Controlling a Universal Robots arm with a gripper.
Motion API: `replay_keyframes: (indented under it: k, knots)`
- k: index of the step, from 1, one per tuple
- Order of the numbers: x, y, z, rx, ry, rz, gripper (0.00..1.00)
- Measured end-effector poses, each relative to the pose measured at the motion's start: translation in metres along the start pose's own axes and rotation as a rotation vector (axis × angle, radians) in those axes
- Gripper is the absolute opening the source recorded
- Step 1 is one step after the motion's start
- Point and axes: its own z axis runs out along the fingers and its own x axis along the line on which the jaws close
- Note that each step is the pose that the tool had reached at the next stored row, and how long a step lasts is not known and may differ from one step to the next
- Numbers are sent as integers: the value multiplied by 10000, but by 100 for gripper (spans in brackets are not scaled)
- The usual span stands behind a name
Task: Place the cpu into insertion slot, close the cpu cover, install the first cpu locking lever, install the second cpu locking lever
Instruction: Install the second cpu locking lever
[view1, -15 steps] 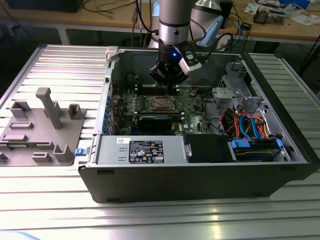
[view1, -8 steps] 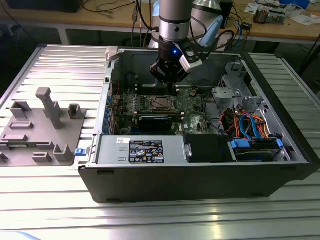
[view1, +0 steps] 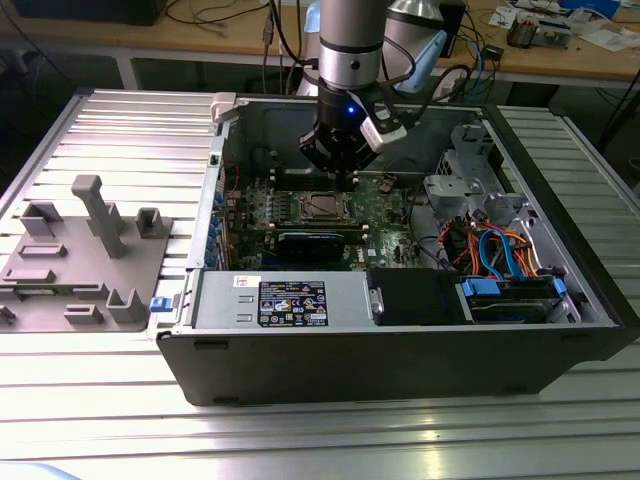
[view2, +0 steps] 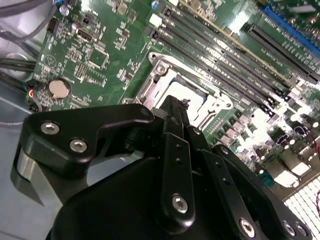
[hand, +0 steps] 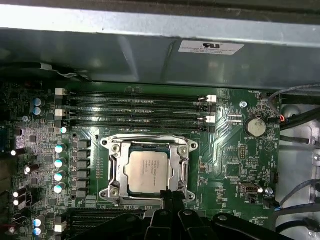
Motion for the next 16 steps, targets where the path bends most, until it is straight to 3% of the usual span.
replay_keyframes:
  k: [12, 13, 16]
  knots:
    - [0, -8, 0, 1, 0, -3, 11]
    - [0, -19, 0, 0, 0, -2, 11]
    - [5, -130, 5, 1, 1, -2, 11]
